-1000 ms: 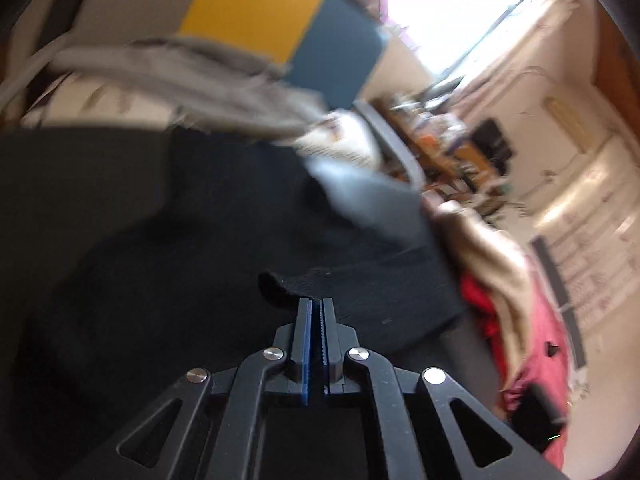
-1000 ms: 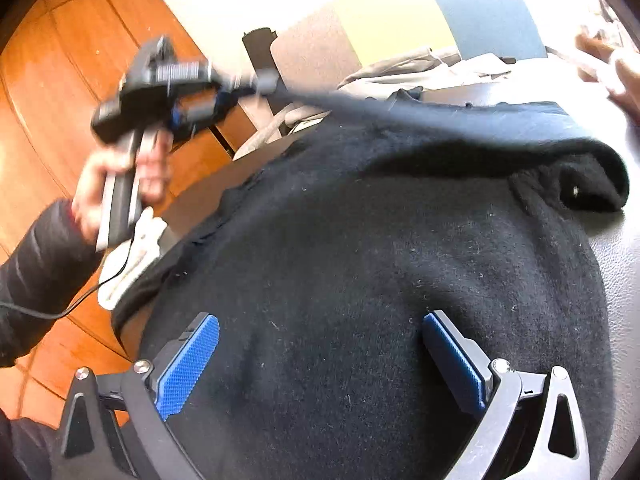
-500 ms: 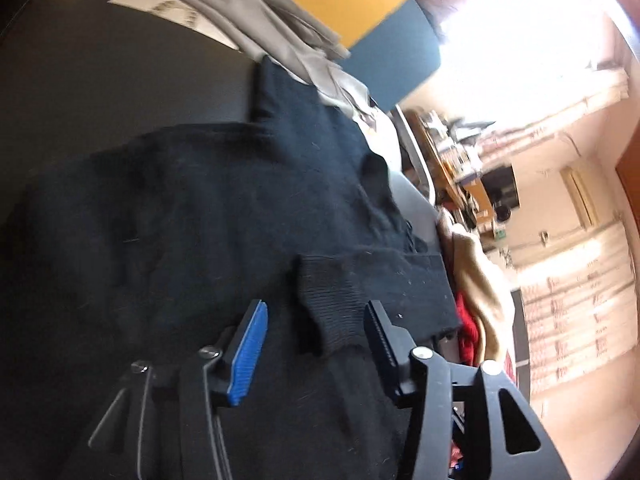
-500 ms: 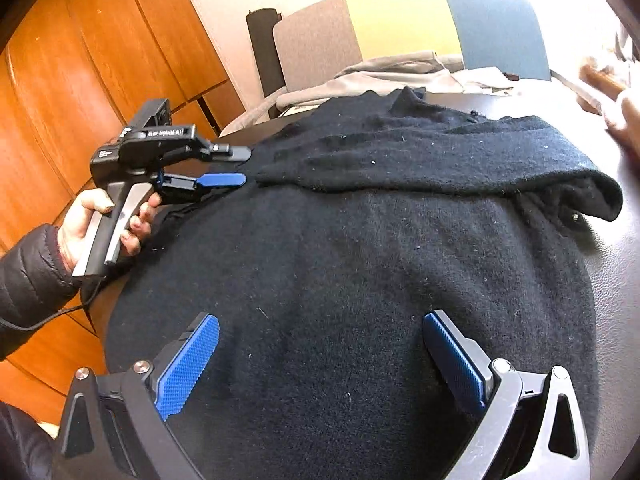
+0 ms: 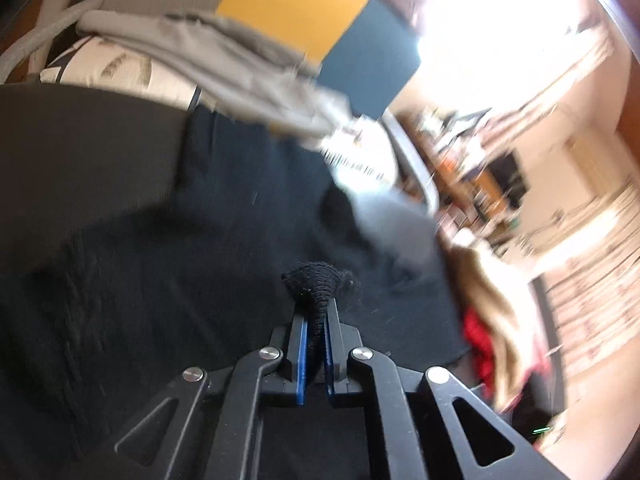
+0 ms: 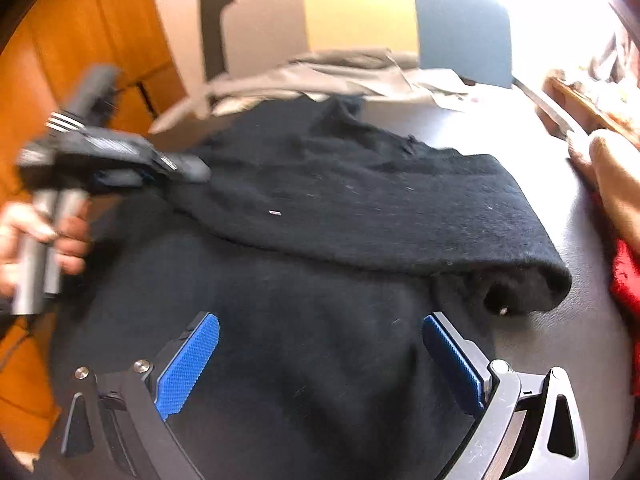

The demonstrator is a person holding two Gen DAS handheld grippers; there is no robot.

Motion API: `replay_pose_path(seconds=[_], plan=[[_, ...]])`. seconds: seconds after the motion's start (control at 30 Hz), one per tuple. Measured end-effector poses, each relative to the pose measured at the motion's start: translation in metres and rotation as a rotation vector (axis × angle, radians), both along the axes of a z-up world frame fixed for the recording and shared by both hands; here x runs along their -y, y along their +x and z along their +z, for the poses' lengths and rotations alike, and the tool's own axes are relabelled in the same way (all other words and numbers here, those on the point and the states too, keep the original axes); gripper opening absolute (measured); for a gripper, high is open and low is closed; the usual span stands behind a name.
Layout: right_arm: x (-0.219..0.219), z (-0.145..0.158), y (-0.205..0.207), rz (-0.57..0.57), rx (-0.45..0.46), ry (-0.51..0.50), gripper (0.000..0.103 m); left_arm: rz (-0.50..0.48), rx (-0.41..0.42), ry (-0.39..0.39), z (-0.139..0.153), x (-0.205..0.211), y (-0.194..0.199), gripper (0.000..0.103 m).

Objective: Fold clothes

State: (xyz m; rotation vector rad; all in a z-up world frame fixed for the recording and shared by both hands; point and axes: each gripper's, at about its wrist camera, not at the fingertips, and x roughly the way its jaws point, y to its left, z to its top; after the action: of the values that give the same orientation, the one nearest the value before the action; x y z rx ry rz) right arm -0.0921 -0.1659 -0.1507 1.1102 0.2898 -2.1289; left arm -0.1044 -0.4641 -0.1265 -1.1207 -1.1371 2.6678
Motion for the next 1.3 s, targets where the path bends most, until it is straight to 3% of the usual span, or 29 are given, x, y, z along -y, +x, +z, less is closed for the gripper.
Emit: replay_pose_path(seconds=[0.07, 0.13, 0.37, 0.43, 0.5, 0.57, 0.6, 0.67, 0.73, 0.87, 0.97, 1.03, 1.1, 1.13, 1.2, 1.3], plan=[[0.002, -0.007, -0.005, -0.027, -0.01, 0.012, 0.103, 0.022, -0.057, 0.022, 0.01, 0.009, 0.008, 0.005], [0.006, -0.012, -0.007, -0.043, -0.027, 0.037, 0.103, 0.014, -0.061, 0.015, 0.011, 0.013, 0.015, 0.005], [0.01, -0.014, -0.007, -0.044, -0.052, 0.053, 0.103, 0.03, 0.095, -0.031, -0.036, 0.015, 0.048, 0.008], [0.01, -0.014, -0.006, -0.045, -0.06, 0.054, 0.103, 0.066, 0.12, -0.015, -0.046, 0.02, 0.058, 0.024], [0.011, -0.015, -0.007, -0.046, -0.063, 0.051, 0.103, 0.118, 0.108, 0.055, -0.055, 0.03, 0.071, 0.028], [0.011, -0.015, -0.007, -0.044, -0.064, 0.048, 0.103, 0.161, 0.072, 0.144, -0.058, 0.04, 0.08, 0.042], [0.011, -0.015, -0.006, -0.044, -0.065, 0.046, 0.103, 0.164, 0.059, 0.169, -0.059, 0.041, 0.081, 0.055], [0.01, -0.016, -0.006, -0.044, -0.067, 0.043, 0.103, 0.144, 0.041, 0.175, -0.056, 0.036, 0.079, 0.071], [0.01, -0.016, -0.006, -0.043, -0.07, 0.04, 0.103, 0.121, 0.059, 0.127, -0.052, 0.026, 0.073, 0.085], [0.01, -0.016, -0.006, -0.043, -0.072, 0.037, 0.103, 0.112, 0.114, -0.012, -0.044, 0.004, 0.061, 0.085], [0.011, -0.016, -0.005, -0.043, -0.077, 0.046, 0.103, 0.118, 0.157, -0.023, -0.04, 0.001, 0.051, 0.085], [0.012, -0.016, -0.005, -0.045, -0.077, 0.048, 0.103, 0.116, 0.153, 0.041, -0.041, 0.005, 0.046, 0.083], [0.013, -0.015, -0.004, -0.046, -0.08, 0.051, 0.103, 0.124, 0.141, 0.233, -0.052, 0.015, 0.042, 0.081], [0.013, -0.015, -0.004, -0.046, -0.08, 0.051, 0.103, 0.151, 0.16, 0.279, -0.056, 0.019, 0.042, 0.074], [0.013, -0.015, -0.004, -0.046, -0.08, 0.05, 0.103, 0.212, 0.193, 0.317, -0.058, 0.025, 0.042, 0.069], [0.012, -0.015, -0.005, -0.046, -0.075, 0.046, 0.103, 0.204, 0.214, 0.295, -0.057, 0.023, 0.039, 0.068]])
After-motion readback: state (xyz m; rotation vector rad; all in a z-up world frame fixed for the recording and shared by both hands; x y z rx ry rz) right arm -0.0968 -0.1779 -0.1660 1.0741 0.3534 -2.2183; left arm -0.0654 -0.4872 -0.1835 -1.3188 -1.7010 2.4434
